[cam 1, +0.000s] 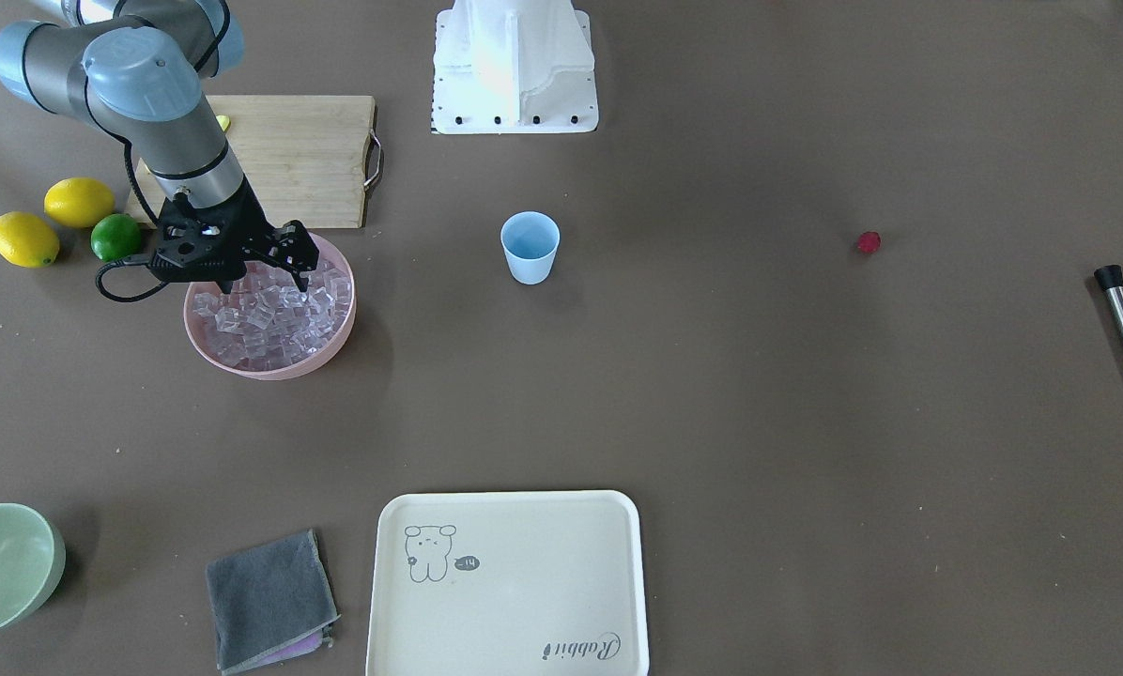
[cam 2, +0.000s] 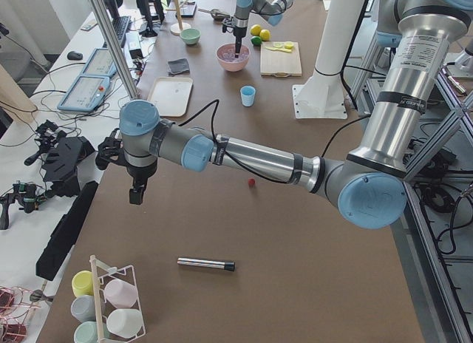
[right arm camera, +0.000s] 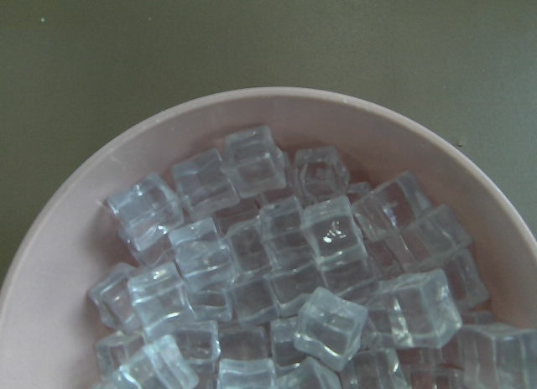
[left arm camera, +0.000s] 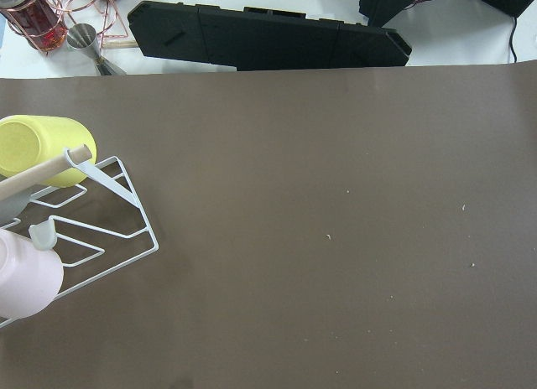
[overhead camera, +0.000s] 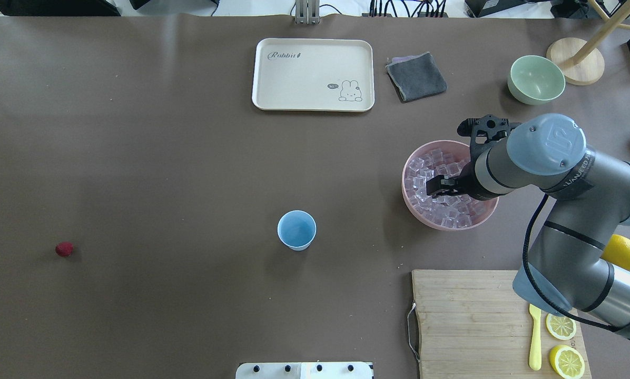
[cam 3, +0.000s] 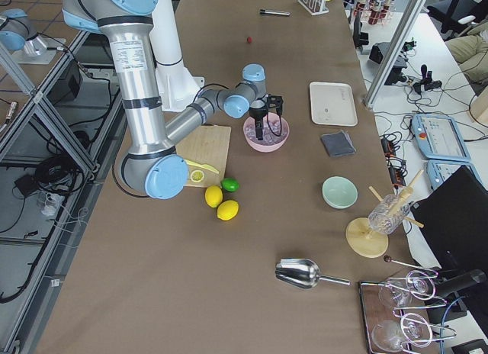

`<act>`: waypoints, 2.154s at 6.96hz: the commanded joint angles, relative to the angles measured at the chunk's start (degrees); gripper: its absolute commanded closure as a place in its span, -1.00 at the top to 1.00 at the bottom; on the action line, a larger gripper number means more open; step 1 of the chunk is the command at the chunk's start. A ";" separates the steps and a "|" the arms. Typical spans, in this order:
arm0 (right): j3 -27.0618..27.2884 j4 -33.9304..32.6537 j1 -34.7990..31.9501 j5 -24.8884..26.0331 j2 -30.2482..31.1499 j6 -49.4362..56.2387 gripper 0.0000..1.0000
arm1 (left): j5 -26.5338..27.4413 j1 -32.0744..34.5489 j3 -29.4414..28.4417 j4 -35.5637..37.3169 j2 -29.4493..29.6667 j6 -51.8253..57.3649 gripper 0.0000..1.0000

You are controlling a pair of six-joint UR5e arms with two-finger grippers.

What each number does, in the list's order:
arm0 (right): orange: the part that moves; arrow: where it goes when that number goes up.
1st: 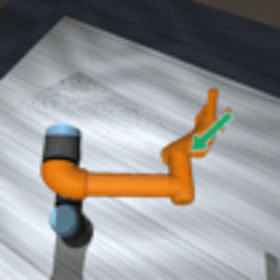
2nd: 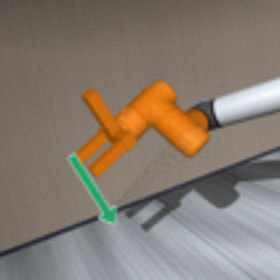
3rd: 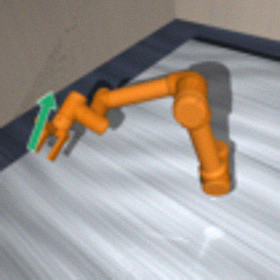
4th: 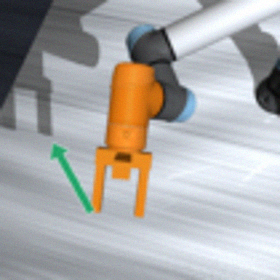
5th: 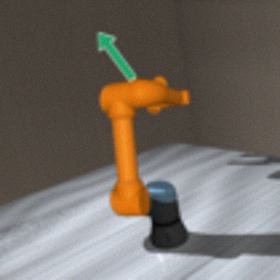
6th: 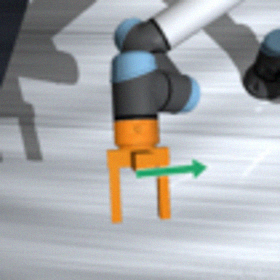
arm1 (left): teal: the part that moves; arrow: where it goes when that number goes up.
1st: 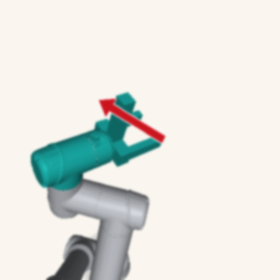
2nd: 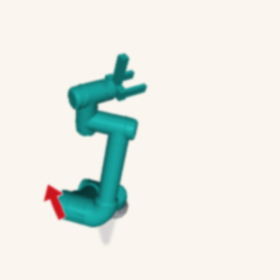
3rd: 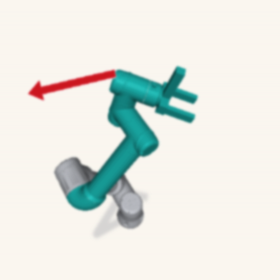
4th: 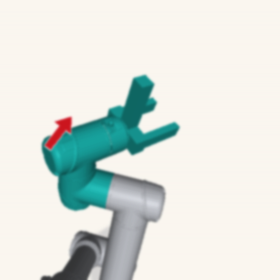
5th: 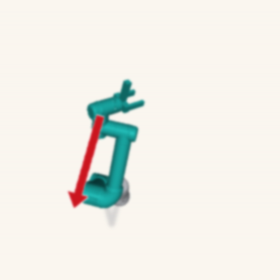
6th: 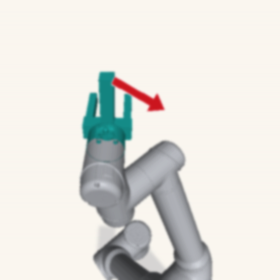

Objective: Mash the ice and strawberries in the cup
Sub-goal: 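Lower the right gripper into the bowl and grasp an ice cube, then carry the ice cube with the right gripper to the light-blue cup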

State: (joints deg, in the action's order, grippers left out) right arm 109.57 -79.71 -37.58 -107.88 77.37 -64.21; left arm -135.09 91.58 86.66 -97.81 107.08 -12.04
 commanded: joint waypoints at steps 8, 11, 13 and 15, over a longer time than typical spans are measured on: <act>-1.20 -0.09 1.44 3.90 -1.08 -5.66 0.98 | 0.00 -0.09 -0.35 -0.10 -0.30 -0.09 0.97; -1.64 -0.62 3.64 7.58 -0.91 -7.23 0.67 | 0.09 0.17 -0.35 -0.10 -0.47 -0.09 0.97; -1.29 -1.15 3.82 7.51 -1.26 -7.16 -1.00 | 0.09 0.35 -0.35 -0.10 -0.65 -0.09 0.97; 1.33 -1.24 3.48 6.81 -1.17 -6.89 -1.00 | 0.09 0.35 -0.35 -0.19 -1.18 -0.09 0.97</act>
State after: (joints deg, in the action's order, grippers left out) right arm 109.28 -80.86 -33.95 -100.74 76.16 -71.23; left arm -135.00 91.92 86.31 -97.97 106.09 -12.09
